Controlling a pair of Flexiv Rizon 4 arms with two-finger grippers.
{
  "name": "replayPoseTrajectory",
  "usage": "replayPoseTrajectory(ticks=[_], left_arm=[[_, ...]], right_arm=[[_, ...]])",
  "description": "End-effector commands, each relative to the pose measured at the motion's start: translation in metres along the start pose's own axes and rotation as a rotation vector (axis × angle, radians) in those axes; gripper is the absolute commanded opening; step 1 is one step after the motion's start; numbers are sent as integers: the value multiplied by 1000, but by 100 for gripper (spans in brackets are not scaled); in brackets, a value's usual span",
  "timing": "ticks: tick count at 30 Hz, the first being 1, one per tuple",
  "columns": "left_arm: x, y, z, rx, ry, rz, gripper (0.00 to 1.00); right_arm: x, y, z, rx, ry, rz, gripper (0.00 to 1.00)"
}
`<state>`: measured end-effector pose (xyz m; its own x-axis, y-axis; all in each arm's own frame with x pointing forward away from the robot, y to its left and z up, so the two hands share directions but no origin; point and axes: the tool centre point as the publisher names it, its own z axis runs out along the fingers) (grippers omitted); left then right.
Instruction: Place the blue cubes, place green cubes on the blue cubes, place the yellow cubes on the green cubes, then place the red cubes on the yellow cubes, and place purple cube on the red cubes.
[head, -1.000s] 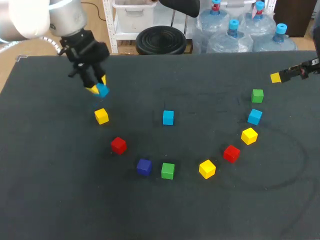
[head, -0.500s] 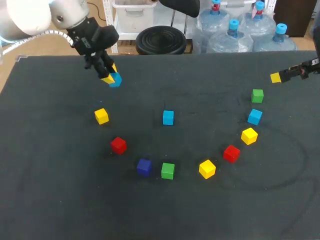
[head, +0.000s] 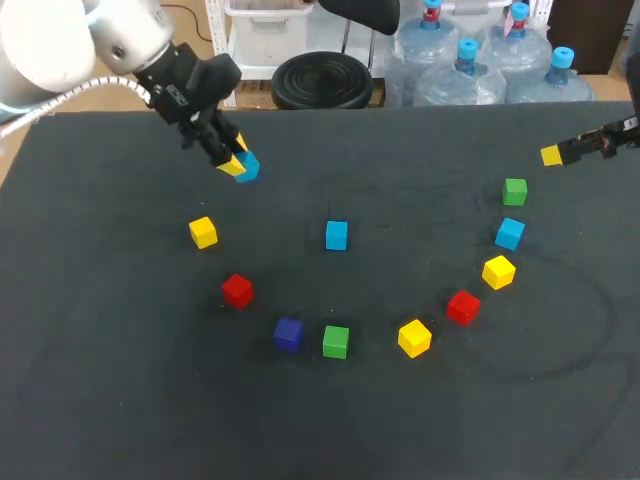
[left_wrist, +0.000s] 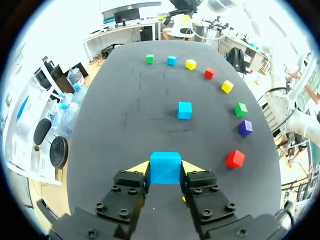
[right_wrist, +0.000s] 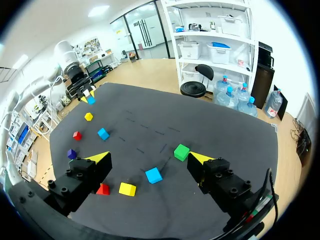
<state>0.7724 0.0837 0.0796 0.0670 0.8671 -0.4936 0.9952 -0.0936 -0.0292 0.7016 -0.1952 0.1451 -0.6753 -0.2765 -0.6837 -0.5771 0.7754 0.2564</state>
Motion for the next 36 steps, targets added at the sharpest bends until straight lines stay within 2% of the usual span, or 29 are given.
replayPoseTrajectory(ticks=[1, 6, 10, 15, 22, 27, 36], left_arm=[[-3, -14, 6, -134, -18, -56, 0], [-11, -21, 11, -190, -61, -126, 0], [-15, -28, 14, -189, -109, -178, 0], [-19, -36, 21, -178, -122, -186, 0], [-23, -48, 34, -142, -26, -93, 0], [-27, -57, 42, -124, 76, -13, 0], [-28, -60, 63, -132, 250, -50, 0]], right_arm=[[0, -1, 1, -4, -2, -1, 100], [0, -1, 1, -4, -2, -1, 100], [0, -1, 1, -4, -2, -1, 100], [0, -1, 1, -4, -2, -1, 100], [0, -1, 1, -4, -2, -1, 100], [0, -1, 1, -4, -2, -1, 100], [0, -1, 1, -4, -2, -1, 100]])
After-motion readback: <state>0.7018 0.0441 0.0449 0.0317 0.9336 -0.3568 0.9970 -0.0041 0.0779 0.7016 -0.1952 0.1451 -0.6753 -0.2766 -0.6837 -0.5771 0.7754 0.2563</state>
